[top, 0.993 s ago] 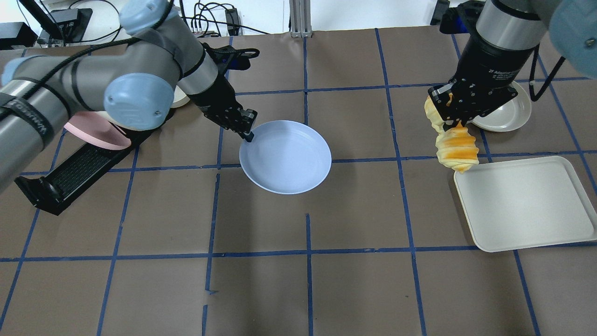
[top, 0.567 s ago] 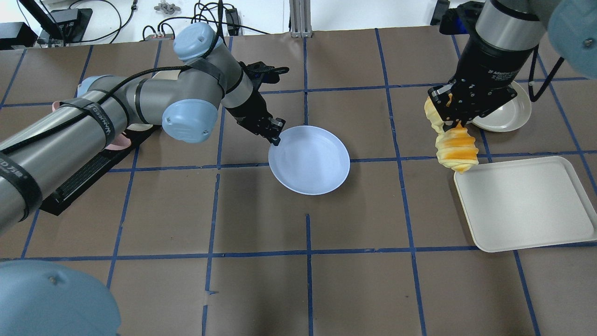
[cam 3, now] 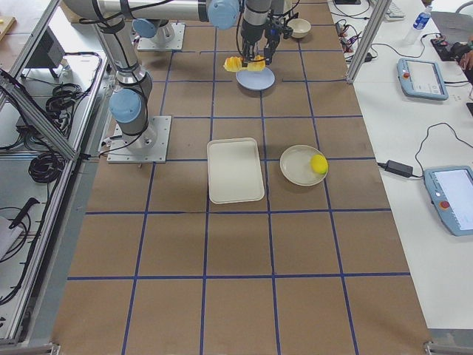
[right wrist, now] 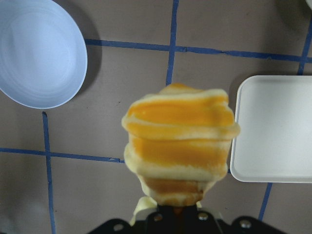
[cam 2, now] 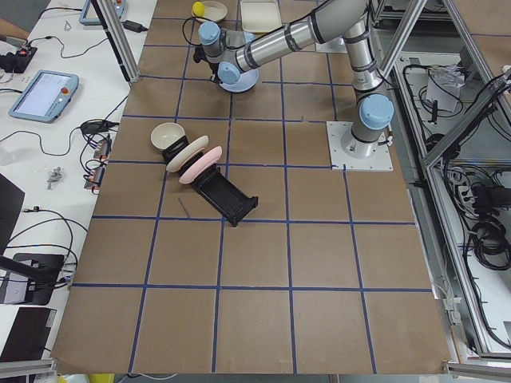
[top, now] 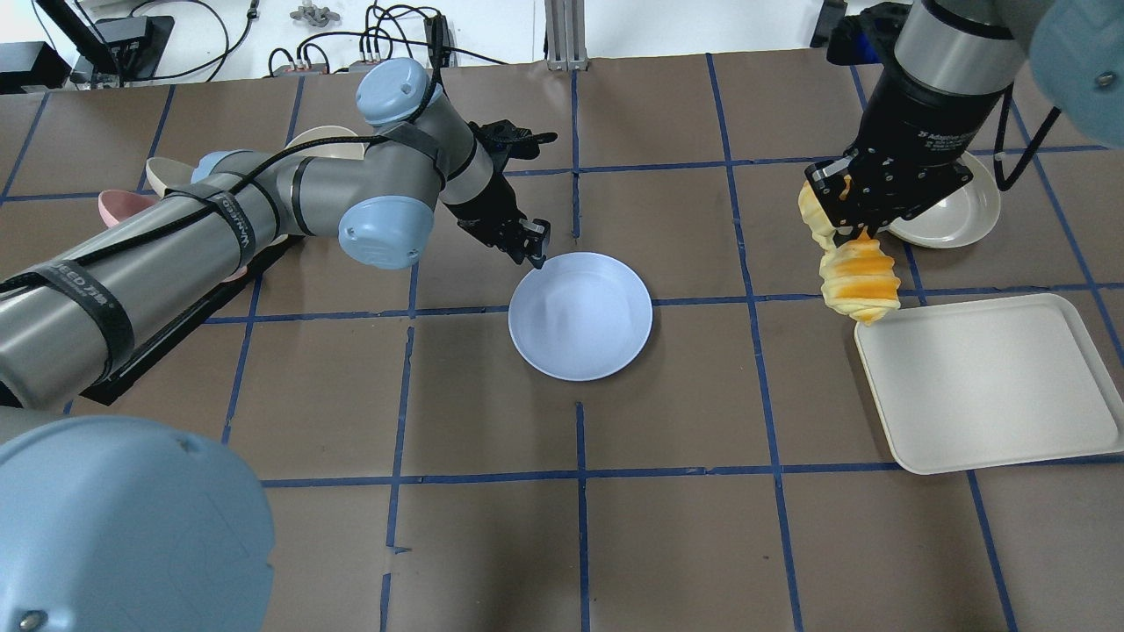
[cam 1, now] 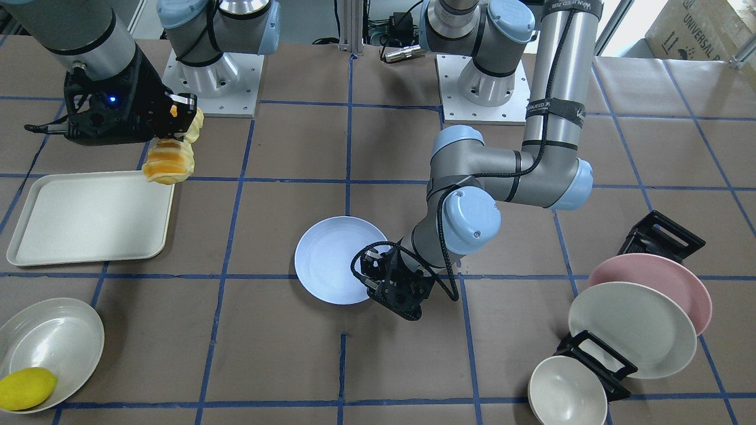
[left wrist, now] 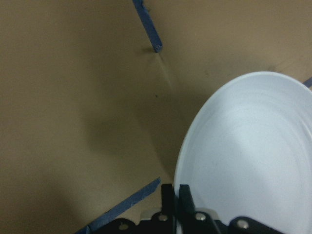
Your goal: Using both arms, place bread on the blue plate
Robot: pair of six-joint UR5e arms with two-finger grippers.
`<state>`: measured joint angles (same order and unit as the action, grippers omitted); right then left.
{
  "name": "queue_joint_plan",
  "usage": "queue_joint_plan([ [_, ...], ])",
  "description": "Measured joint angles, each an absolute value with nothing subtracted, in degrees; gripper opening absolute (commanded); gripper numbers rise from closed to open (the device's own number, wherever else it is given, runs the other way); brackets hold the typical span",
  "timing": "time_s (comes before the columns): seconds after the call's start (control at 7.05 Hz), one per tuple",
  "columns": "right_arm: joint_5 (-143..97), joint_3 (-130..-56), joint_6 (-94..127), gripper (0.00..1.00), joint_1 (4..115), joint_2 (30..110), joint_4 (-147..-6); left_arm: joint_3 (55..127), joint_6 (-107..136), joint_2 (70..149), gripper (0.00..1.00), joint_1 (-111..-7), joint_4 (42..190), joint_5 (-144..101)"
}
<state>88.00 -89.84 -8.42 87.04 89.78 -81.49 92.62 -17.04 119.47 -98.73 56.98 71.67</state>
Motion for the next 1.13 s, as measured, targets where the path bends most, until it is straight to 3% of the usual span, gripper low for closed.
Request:
queue_joint_plan([
  [0.71,82.93,-91.33,0.45,0.02,90.43,85.49,-88.00,75.51,-16.25,106.73,1.00,-96.19,94.28,92.62],
  [1.13,82.27,-97.77,8.60,0.02,96.52,81.42,-103.42,78.44,-7.15,96.53,1.00,-91.57,102.08,94.79],
])
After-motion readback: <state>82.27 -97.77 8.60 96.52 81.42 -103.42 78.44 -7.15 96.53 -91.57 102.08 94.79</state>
